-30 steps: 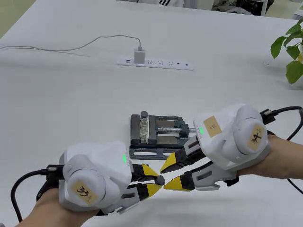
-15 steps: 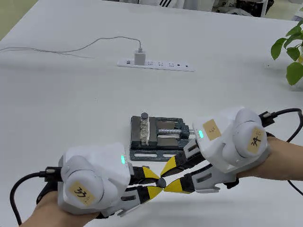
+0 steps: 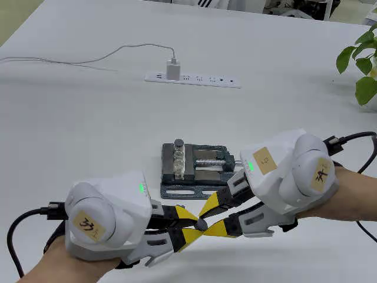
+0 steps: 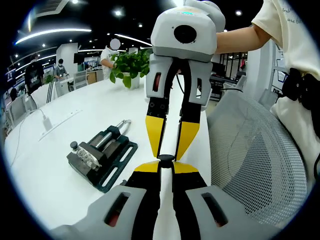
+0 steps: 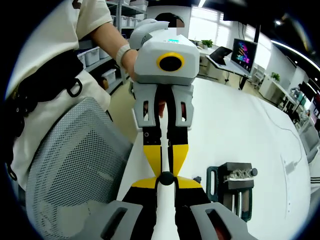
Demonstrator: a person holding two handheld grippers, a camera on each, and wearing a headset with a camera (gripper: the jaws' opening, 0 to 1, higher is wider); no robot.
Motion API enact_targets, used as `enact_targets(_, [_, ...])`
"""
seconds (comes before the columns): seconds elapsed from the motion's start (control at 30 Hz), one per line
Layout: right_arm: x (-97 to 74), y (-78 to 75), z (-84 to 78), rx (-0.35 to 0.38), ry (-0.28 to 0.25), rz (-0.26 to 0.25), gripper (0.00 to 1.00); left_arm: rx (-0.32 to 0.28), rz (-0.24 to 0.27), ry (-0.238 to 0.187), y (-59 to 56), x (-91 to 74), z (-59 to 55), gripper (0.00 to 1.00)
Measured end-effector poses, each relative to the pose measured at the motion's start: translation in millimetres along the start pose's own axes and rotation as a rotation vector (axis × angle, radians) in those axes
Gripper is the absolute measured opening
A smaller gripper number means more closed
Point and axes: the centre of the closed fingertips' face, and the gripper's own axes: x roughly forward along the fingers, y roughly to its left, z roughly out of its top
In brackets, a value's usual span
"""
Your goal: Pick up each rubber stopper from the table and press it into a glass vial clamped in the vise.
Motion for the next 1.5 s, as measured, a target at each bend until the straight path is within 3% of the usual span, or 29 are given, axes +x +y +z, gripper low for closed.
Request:
enact_targets(0.27, [-1.8,0.9,0.9,-0.01,0.007,0.007,0.08,0.009,-0.008,-0.007,-1.2,0.0,1.5,0.03])
enact_targets(0.6, [-3.0,-0.3,0.2,0.061,0.031,0.027,0.07,0.131,0.001,0.033,-1.7,1.9,2.6,0.03])
enact_targets(0.97, [-4.0,0.1,-0.3,0.07,0.03,0.022,0.07,0.09,0.0,0.028,-0.7,1.6,2.9,0.03])
enact_targets(1.5, [-4.5,0.1,-1.1,0.104,0.036,0.032,0.06,0.1,-0.002,0.026,-2.1,2.8,3.4,0.06])
